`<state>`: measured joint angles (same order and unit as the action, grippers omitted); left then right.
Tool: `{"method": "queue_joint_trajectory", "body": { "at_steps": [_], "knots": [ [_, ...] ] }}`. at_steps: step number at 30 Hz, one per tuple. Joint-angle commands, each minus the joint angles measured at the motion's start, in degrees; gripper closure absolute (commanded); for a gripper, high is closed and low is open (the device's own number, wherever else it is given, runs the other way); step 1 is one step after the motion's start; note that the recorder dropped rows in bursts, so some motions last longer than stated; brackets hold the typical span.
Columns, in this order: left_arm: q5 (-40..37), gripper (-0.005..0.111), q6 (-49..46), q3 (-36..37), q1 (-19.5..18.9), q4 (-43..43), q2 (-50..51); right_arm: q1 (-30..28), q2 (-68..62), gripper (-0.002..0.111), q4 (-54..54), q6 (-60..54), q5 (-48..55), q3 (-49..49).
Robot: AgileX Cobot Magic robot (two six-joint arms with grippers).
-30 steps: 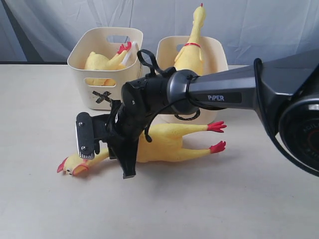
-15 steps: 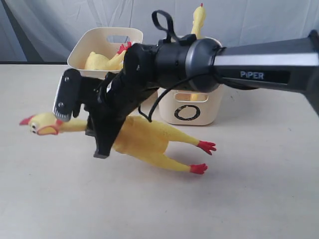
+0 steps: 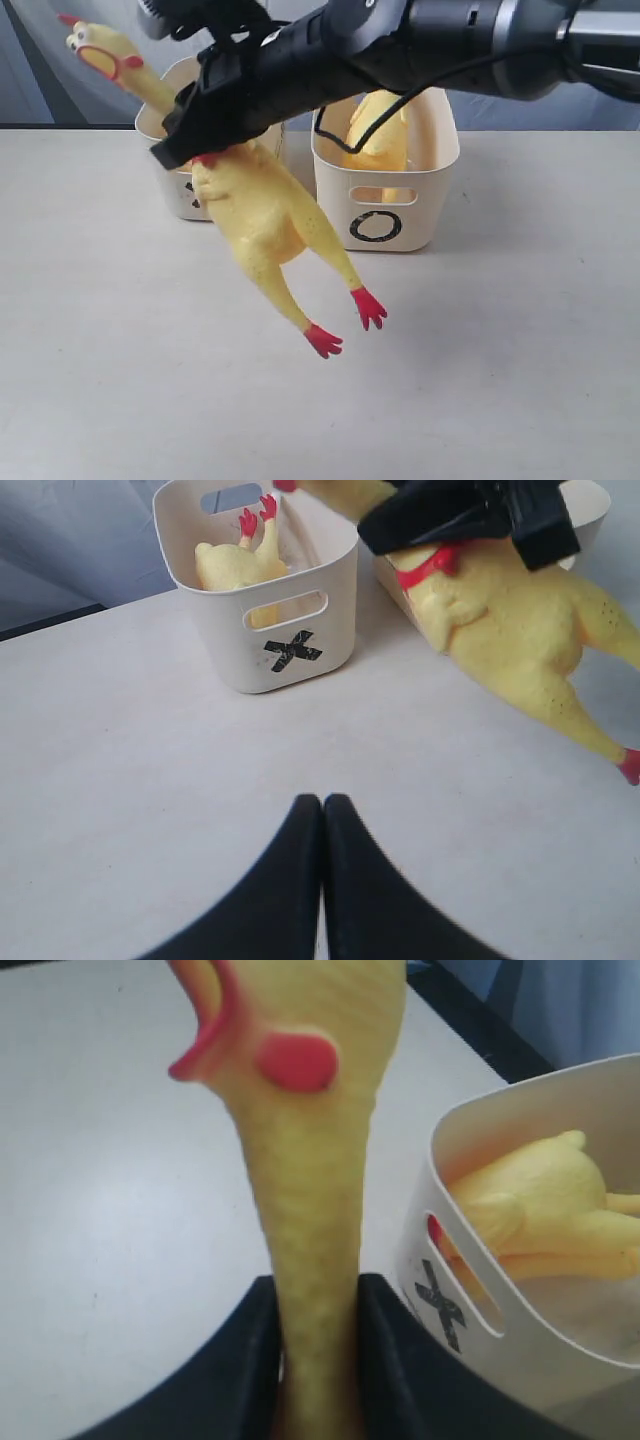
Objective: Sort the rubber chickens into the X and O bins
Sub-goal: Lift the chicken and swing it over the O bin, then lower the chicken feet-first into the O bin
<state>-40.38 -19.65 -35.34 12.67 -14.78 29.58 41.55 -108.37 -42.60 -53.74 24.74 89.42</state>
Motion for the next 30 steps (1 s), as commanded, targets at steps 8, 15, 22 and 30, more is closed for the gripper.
{"method": "queue_joint_trajectory", "body": {
  "at_steps": [8, 15, 22, 30],
  "knots": [
    [0.1, 0.107, 0.0, 0.3, 0.0, 0.1, -0.3, -5.5, 2.6, 0.109, -11.8, 0.3, -1.1, -0.1],
    [0.2, 0.107, 0.0, 0.3, 0.0, 0.2, -0.3, -6.1, 9.7, 0.109, -13.5, -1.0, -10.5, -9.2],
    [0.2, 0.107, 0.0, 0.3, 0.0, 0.3, -0.3, -13.5, 19.1, 0.109, -24.2, -1.0, -26.8, -19.5],
    [0.2, 0.107, 0.0, 0.3, 0.0, 0.3, -0.3, -20.9, 20.0, 0.109, -19.1, 8.7, -37.0, -20.1]
  ]
}}
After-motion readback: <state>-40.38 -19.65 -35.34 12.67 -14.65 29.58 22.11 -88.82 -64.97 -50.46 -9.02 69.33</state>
